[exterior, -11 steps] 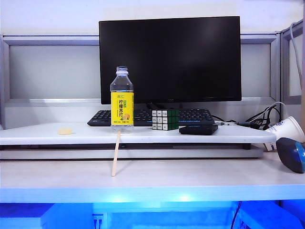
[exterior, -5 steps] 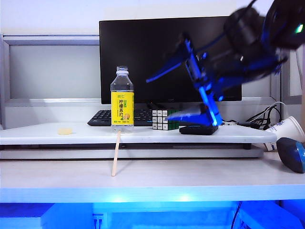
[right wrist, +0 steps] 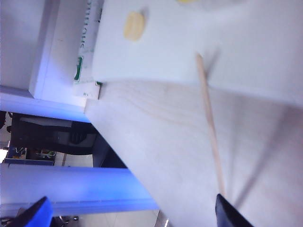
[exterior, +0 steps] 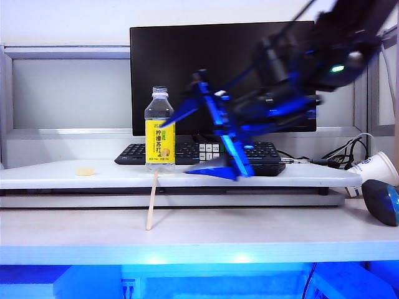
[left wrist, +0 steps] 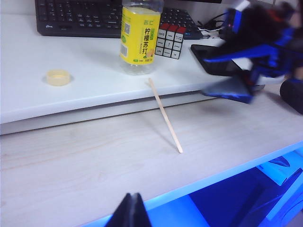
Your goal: Grab a stick from the table and stick it in a plastic bottle.
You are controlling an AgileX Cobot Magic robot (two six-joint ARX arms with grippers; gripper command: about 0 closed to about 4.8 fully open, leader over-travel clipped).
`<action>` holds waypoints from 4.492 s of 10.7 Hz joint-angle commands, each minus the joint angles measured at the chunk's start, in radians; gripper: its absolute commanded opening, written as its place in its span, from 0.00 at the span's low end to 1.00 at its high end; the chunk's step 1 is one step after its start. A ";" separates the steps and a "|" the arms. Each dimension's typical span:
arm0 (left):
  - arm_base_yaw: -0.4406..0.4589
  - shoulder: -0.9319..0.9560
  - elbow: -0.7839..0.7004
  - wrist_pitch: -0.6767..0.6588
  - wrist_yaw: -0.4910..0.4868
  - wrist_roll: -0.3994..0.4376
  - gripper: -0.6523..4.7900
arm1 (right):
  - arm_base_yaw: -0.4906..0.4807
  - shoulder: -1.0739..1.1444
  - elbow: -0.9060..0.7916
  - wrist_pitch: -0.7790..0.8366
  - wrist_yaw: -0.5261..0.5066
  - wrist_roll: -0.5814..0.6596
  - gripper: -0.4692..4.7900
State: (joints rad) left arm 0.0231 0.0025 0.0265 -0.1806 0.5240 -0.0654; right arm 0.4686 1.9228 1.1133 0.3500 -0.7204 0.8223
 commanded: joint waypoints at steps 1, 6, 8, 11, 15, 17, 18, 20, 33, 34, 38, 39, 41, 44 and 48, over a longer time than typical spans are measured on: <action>-0.001 0.001 0.001 -0.012 0.016 -0.003 0.11 | 0.013 0.064 0.065 -0.033 0.032 -0.008 0.93; 0.000 0.001 0.001 -0.011 0.021 -0.003 0.11 | 0.049 0.127 0.075 -0.031 0.102 -0.014 0.93; -0.001 0.001 0.001 -0.012 0.022 -0.003 0.11 | 0.065 0.141 0.076 -0.027 0.124 -0.014 0.93; 0.000 0.001 0.001 -0.012 0.022 -0.003 0.11 | 0.070 0.184 0.157 -0.042 0.154 -0.014 0.91; 0.000 0.001 0.001 -0.011 0.021 -0.003 0.11 | 0.075 0.240 0.247 -0.115 0.160 -0.014 0.89; 0.000 0.001 0.001 -0.012 0.019 -0.002 0.11 | 0.092 0.250 0.247 -0.112 0.187 -0.015 0.72; 0.000 0.001 0.001 -0.011 0.018 -0.002 0.11 | 0.093 0.250 0.247 -0.114 0.196 -0.015 0.72; -0.001 0.001 0.001 -0.012 0.016 -0.002 0.11 | 0.098 0.257 0.247 -0.111 0.211 -0.015 0.63; 0.000 0.001 0.001 -0.012 0.013 -0.002 0.11 | 0.098 0.253 0.249 -0.087 0.217 -0.044 0.07; 0.000 0.001 0.001 -0.012 0.013 -0.002 0.11 | 0.098 0.242 0.249 -0.076 0.206 -0.050 0.07; 0.000 0.001 0.001 -0.012 0.013 -0.002 0.11 | 0.098 0.175 0.249 -0.061 0.206 -0.101 0.07; 0.000 0.001 0.001 -0.012 0.013 -0.002 0.11 | 0.098 0.045 0.249 -0.053 0.225 -0.148 0.07; 0.000 0.001 0.001 -0.011 0.013 -0.002 0.11 | 0.098 -0.040 0.259 -0.022 0.263 -0.207 0.07; 0.000 0.001 0.001 -0.012 0.013 -0.002 0.11 | 0.098 -0.043 0.367 -0.026 0.302 -0.282 0.07; -0.001 0.001 0.001 -0.012 0.013 -0.002 0.11 | 0.084 -0.037 0.544 -0.160 0.414 -0.567 0.07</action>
State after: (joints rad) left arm 0.0231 0.0025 0.0265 -0.1802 0.5312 -0.0685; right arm 0.5529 1.8870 1.6508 0.1749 -0.3138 0.2741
